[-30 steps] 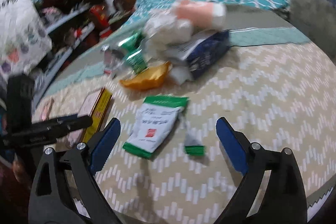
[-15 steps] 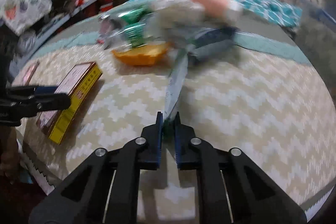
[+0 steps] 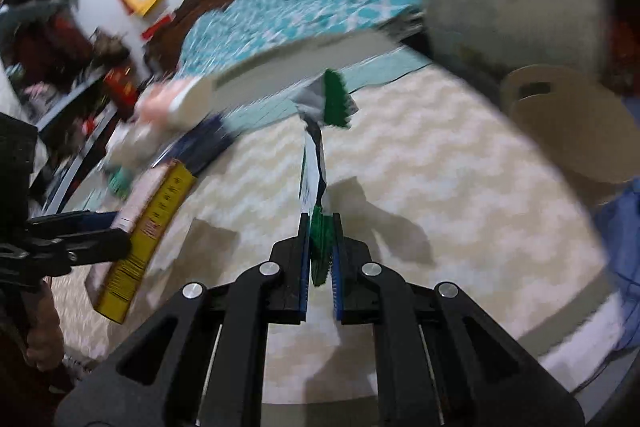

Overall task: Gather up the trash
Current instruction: 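Carry both items to the beige wastebasket and open both tools to drop them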

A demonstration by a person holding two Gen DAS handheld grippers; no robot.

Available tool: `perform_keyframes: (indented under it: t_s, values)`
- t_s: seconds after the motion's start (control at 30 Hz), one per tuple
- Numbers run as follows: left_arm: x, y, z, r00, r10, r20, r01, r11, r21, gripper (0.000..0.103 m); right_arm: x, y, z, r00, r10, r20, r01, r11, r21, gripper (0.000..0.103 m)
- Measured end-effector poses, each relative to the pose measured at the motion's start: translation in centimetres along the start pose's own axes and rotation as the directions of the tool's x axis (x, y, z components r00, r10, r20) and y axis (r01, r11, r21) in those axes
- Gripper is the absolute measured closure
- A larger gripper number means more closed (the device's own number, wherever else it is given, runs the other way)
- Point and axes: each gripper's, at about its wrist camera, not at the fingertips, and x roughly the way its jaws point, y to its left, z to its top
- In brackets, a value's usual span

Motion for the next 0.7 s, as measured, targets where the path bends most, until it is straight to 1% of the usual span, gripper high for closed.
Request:
perform_keyframes:
  t_s: [0.03, 0.07, 0.2, 0.23, 0.27, 0.3, 0.33, 0.37, 0.4, 0.43, 0.47, 0.5, 0.53, 0.57, 0.6, 0.63, 0.67, 0.7]
  values:
    - [1.1, -0.9, 1.1, 1.0, -0.012, -0.011, 0.012, 1.0, 0.011, 0.038, 0.0, 0.0, 0.0, 1.0, 0.0, 0.0, 0.0, 1.0, 0.0, 0.092]
    - [2.1, -1.7, 2.1, 1.0, -0.023, -0.019, 0.024, 1.0, 0.019, 0.038, -0.8, -2.2, 0.7, 0.999, -0.023, 0.031, 0.022, 0.999, 0.026, 0.092]
    - [6.9, -6.0, 7.2, 0.994, -0.085, -0.062, 0.09, 0.992, 0.084, 0.038, -2.1, -6.9, 2.2, 0.992, -0.087, 0.088, 0.08, 0.993, 0.088, 0.092]
    - [8.1, -7.1, 8.3, 0.992, -0.097, -0.075, 0.105, 0.99, 0.1, 0.038, -2.5, -8.7, 2.8, 0.987, -0.117, 0.106, 0.105, 0.988, 0.115, 0.092]
    - [9.6, -8.5, 9.7, 0.989, -0.115, -0.094, 0.126, 0.985, 0.119, 0.038, -2.5, -8.7, 2.8, 0.987, -0.117, 0.106, 0.105, 0.988, 0.115, 0.092]
    - [11.0, -9.7, 10.9, 0.985, -0.129, -0.113, 0.144, 0.98, 0.136, 0.038, -2.9, -11.7, 4.0, 0.979, -0.159, 0.129, 0.137, 0.977, 0.161, 0.092]
    - [12.2, -10.8, 11.8, 0.982, -0.14, -0.128, 0.159, 0.976, 0.15, 0.038, -3.1, -13.0, 4.4, 0.975, -0.176, 0.135, 0.149, 0.971, 0.186, 0.092]
    - [13.8, -12.2, 13.0, 0.978, -0.152, -0.143, 0.175, 0.97, 0.167, 0.038, -3.1, -13.0, 4.4, 0.975, -0.176, 0.135, 0.149, 0.971, 0.186, 0.092]
    - [15.2, -13.3, 14.0, 0.976, -0.159, -0.151, 0.185, 0.966, 0.18, 0.038, -3.1, -14.1, 4.9, 0.972, -0.192, 0.137, 0.162, 0.965, 0.204, 0.092]
    - [16.2, -14.1, 14.6, 0.974, -0.163, -0.155, 0.191, 0.963, 0.188, 0.038, -3.0, -15.4, 5.4, 0.968, -0.211, 0.137, 0.178, 0.959, 0.221, 0.092]
    - [17.7, -15.2, 15.5, 0.972, -0.17, -0.162, 0.2, 0.96, 0.197, 0.037, -2.6, -17.7, 6.1, 0.966, -0.224, 0.126, 0.186, 0.948, 0.26, 0.092]
    - [18.6, -15.9, 16.0, 0.971, -0.172, -0.166, 0.203, 0.959, 0.199, 0.035, -2.4, -18.9, 6.4, 0.969, -0.213, 0.128, 0.167, 0.939, 0.301, 0.088]
    - [20.0, -16.7, 16.7, 0.969, -0.169, -0.178, 0.204, 0.958, 0.2, 0.024, -2.3, -19.6, 6.4, 0.972, -0.191, 0.134, 0.138, 0.934, 0.331, 0.088]
    - [21.2, -17.4, 17.2, 0.97, -0.155, -0.188, 0.192, 0.961, 0.199, 0.014, -2.3, -19.6, 6.4, 0.972, -0.191, 0.134, 0.138, 0.934, 0.331, 0.087]
    - [21.7, -17.7, 17.5, 0.972, -0.146, -0.186, 0.183, 0.963, 0.197, 0.013, -2.2, -20.7, 6.4, 0.977, -0.157, 0.146, 0.092, 0.921, 0.378, 0.073]
    - [22.4, -18.1, 17.9, 0.974, -0.135, -0.18, 0.17, 0.965, 0.197, 0.013, -2.3, -22.0, 6.3, 0.976, -0.142, 0.167, 0.057, 0.899, 0.434, 0.037]
    - [22.7, -18.3, 18.1, 0.975, -0.132, -0.18, 0.167, 0.967, 0.193, 0.01, -2.3, -22.0, 6.3, 0.976, -0.142, 0.167, 0.057, 0.899, 0.434, 0.027]
    - [22.6, -18.2, 18.3, 0.975, -0.134, -0.178, 0.166, 0.97, 0.176, 0.011, -2.8, -22.3, 6.0, 0.967, -0.172, 0.189, 0.069, 0.888, 0.455, 0.024]
